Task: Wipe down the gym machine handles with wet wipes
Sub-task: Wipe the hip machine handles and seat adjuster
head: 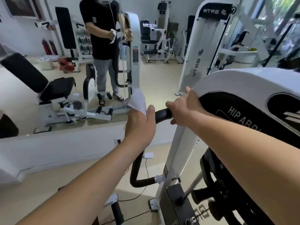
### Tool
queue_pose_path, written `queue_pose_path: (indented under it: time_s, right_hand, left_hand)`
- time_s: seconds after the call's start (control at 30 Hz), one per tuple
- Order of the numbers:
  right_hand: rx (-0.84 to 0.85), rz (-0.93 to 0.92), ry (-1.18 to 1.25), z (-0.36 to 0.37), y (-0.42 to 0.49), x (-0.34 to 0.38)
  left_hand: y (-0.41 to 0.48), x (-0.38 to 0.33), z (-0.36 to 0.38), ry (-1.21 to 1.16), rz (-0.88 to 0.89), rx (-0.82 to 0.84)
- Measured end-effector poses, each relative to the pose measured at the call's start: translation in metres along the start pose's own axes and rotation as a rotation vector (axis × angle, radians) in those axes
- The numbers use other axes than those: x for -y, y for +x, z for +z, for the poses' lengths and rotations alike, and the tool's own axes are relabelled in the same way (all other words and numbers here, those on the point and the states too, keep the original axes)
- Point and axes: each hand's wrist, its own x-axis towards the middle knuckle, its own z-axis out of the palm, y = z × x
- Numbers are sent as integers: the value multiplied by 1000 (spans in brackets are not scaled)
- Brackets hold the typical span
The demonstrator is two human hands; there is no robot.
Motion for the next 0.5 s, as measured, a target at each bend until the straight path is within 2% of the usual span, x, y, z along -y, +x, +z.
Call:
queue_pose_path:
  time_s: [0.1,0.2,0.23,0.3,0.37,0.43,0.5]
  right_hand:
    - [72,17,-170,-15,3,5]
    - [-42,-9,-103,-10,-2,3]
    - [-84,-14,-99,-8,-5,2]
    - [-124,-1,-71,-7,-8,2]
    - [-113,2,-61,-8,-7,4]
    - [-77,-4,-80,-10,-10,4]
    - [-76,5,-101,-11,-11,4]
  left_hand:
    - [3,6,29,331,196,144]
    - [5,12,47,598,399,-6]
    - [8,11,50,671,401,-38]
    - [17,-4,48,760,315,95]
    - [36,-8,51,845,356,189]
    - [56,-14,44,737,395,307]
    - [73,-17,35,491,226,602]
